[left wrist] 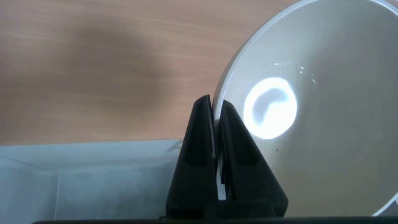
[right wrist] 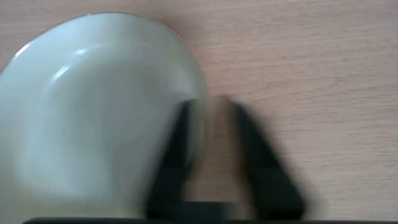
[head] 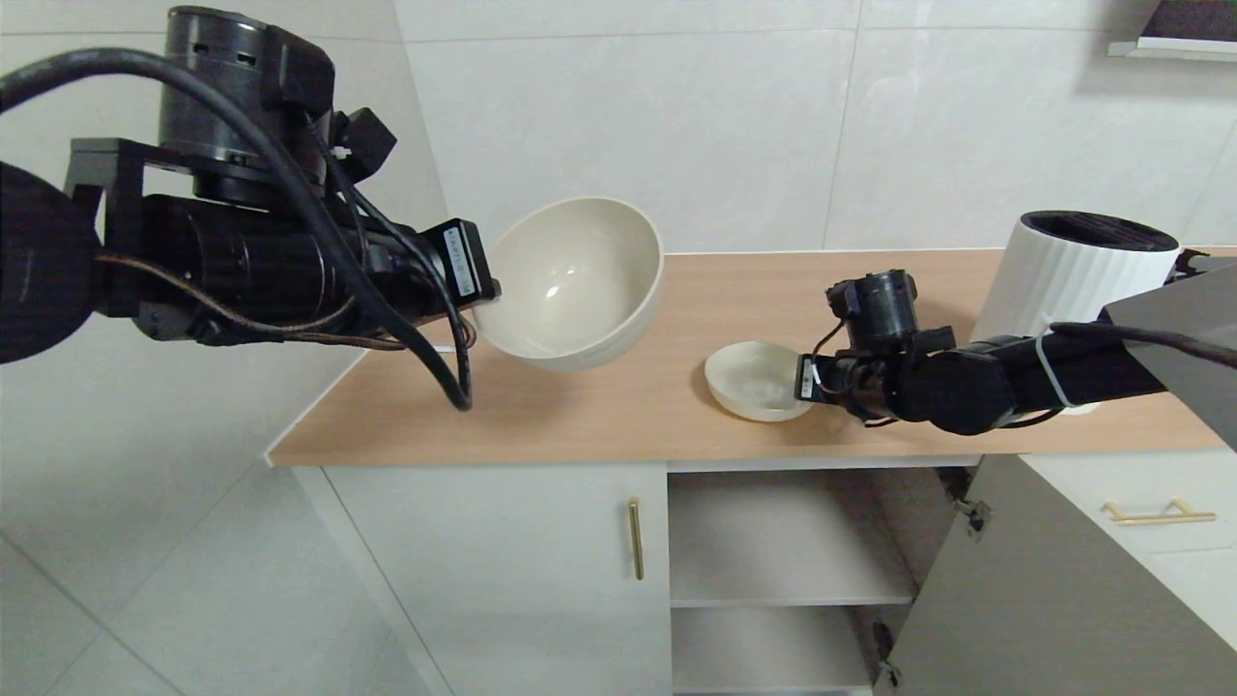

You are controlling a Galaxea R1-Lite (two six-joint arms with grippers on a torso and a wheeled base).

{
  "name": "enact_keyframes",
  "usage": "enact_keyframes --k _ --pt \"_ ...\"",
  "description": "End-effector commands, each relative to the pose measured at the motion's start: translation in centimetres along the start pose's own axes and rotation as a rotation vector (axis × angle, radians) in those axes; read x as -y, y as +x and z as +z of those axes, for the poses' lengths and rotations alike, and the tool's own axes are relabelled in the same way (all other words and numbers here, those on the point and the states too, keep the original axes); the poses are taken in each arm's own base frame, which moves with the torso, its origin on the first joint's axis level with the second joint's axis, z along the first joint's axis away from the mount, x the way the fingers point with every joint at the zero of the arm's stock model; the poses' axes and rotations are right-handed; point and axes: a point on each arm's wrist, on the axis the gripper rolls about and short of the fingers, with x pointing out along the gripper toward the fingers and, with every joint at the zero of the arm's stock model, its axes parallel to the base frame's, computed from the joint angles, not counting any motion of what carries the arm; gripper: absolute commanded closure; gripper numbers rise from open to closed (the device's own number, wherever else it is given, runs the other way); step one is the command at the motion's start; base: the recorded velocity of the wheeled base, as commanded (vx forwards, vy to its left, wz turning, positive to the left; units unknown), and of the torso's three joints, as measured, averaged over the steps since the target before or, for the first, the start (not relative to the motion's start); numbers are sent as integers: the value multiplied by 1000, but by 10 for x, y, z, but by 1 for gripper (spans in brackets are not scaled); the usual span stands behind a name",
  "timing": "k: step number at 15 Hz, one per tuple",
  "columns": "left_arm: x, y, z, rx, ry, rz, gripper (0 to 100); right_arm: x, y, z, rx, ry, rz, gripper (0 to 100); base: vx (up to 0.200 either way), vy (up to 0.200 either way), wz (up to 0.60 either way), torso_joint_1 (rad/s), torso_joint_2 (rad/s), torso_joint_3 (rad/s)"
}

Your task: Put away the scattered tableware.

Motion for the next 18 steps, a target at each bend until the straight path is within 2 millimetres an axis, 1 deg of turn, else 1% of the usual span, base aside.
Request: enact_keyframes --k 1,3,5,6,7,8,9,10,11,12,13,16,17,18 --pt "0 -2 1 6 -1 -3 100 0 1 -1 -2 -1 -1 100 0 0 0 0 0 0" --pt "0 -2 1 4 -1 -6 100 0 -3 3 11 17 4 100 0 0 0 0 0 0" --pt "0 1 -1 -4 2 -2 100 -1 -16 12 30 41 15 100 0 0 0 0 0 0" --pt "0 3 -2 -11 3 0 100 1 -30 19 41 47 35 100 0 0 0 0 0 0" --pt "0 3 -2 -13 3 1 100 2 -35 19 39 46 41 100 0 0 0 0 0 0" --pt "-2 2 -6 -25 13 4 100 2 -65 28 52 48 111 100 0 0 0 0 0 0" --pt "-3 0 -7 -28 24 5 100 1 -76 30 56 46 137 100 0 0 0 0 0 0" --pt "-4 -2 -12 -41 45 9 100 1 -93 33 60 45 179 100 0 0 0 0 0 0" --pt "-4 -1 -20 -66 61 8 100 3 -117 34 45 35 214 100 0 0 0 0 0 0" --pt "-5 -2 -21 -70 63 10 100 3 -121 33 37 31 215 100 0 0 0 0 0 0" --pt "-4 -4 -26 -82 68 4 100 5 -134 24 12 7 210 100 0 0 0 0 0 0" --pt "-6 -2 -37 -119 77 14 100 12 -157 25 20 7 209 100 0 0 0 0 0 0" --pt "-8 -2 -42 -135 79 20 100 12 -168 19 8 -4 217 100 0 0 0 0 0 0" --pt "-8 -1 -42 -130 77 18 100 13 -177 12 5 -13 210 100 0 0 0 0 0 0"
